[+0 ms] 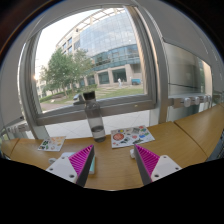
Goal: Unplug charger
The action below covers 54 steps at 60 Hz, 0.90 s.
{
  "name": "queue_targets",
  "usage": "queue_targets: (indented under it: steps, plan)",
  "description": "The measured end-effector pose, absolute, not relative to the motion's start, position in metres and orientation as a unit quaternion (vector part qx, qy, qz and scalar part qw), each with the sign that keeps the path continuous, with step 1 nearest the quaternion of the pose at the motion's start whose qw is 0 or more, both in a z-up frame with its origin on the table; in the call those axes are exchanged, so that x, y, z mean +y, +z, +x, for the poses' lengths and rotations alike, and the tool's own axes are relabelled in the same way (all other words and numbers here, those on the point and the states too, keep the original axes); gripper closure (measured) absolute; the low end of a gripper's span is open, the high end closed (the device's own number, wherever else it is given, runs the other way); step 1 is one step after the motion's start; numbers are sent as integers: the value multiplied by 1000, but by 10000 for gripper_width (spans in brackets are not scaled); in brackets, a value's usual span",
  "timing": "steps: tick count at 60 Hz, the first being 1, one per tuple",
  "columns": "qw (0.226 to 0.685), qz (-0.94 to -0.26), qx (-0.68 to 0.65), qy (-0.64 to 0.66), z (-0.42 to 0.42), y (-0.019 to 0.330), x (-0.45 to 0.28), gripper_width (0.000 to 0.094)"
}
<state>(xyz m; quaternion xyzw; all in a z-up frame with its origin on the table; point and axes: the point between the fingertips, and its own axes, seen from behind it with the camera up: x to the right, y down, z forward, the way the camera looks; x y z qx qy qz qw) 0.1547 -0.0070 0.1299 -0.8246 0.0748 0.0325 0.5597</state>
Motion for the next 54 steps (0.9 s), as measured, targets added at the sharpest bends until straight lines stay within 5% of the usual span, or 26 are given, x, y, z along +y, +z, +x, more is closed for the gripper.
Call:
queue_targets:
  steps: [27, 54]
  plan:
    - [540, -841, 35, 8, -15, 95, -126, 138]
    - [544, -839, -18, 0, -65, 101, -152, 119]
